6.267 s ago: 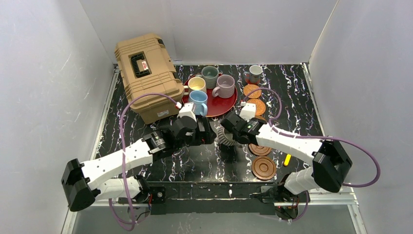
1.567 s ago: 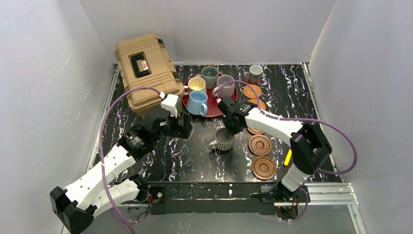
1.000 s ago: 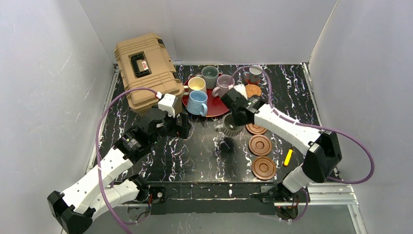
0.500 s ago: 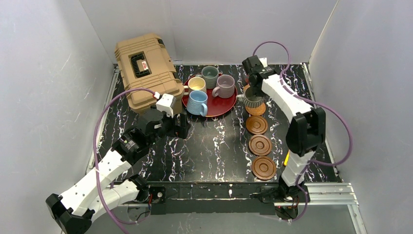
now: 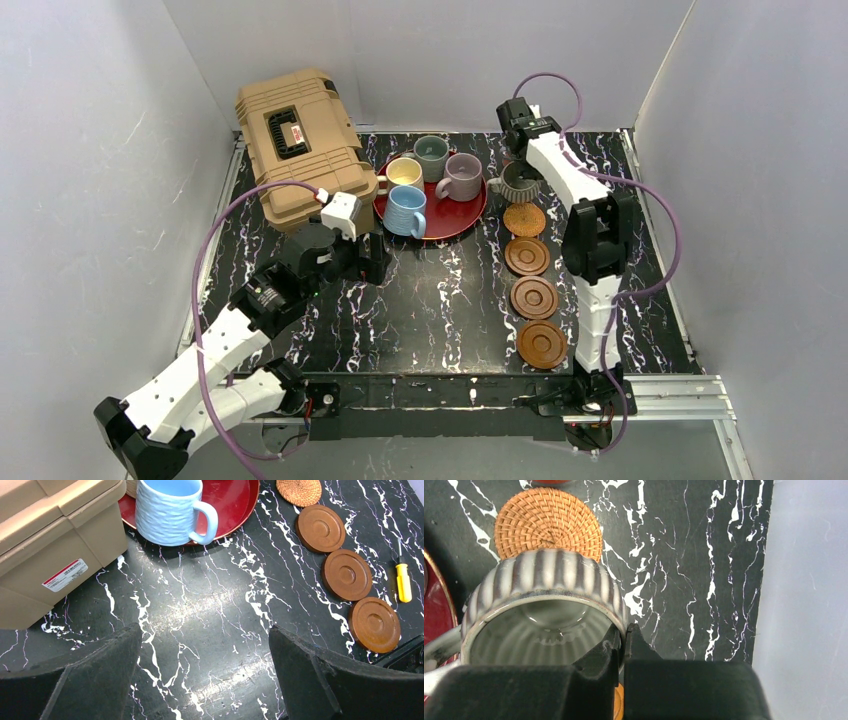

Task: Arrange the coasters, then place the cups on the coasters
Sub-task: Place the cup on the coaster.

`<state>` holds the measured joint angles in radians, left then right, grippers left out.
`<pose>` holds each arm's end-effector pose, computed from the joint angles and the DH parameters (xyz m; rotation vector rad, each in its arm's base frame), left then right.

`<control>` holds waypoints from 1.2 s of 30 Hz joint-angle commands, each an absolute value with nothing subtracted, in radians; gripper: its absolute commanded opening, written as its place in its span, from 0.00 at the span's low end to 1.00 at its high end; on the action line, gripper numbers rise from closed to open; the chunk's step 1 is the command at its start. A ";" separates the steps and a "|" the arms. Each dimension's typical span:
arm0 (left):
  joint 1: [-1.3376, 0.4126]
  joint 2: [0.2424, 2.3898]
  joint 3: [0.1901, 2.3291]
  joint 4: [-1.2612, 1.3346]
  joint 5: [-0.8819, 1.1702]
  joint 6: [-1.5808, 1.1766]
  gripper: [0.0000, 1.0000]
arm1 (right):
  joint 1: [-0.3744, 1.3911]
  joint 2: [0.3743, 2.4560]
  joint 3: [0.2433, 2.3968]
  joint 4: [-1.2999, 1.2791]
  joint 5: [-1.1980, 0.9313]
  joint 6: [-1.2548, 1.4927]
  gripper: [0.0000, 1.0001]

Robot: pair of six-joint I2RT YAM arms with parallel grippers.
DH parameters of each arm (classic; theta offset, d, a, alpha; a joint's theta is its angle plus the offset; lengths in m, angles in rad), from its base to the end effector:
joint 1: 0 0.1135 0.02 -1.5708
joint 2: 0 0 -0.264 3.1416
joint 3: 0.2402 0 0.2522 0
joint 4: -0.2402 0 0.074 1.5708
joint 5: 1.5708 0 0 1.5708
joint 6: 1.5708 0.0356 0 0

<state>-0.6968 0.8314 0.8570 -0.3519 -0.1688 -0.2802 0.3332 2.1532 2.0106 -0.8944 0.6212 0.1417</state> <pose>0.1486 -0.1166 0.3398 0.2832 1.9032 -0.5031 0.4496 0.1337 0.2699 -0.0199 2.4310 -0.5998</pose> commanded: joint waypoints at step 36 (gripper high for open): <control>-0.693 0.861 0.856 -0.364 -0.162 -0.275 0.96 | 0.249 2.327 2.246 -0.881 0.558 0.199 0.01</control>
<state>-0.6968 0.8577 0.8570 -0.3523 -0.1680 -0.2802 0.2527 2.3169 2.1674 -0.8967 0.5457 0.1806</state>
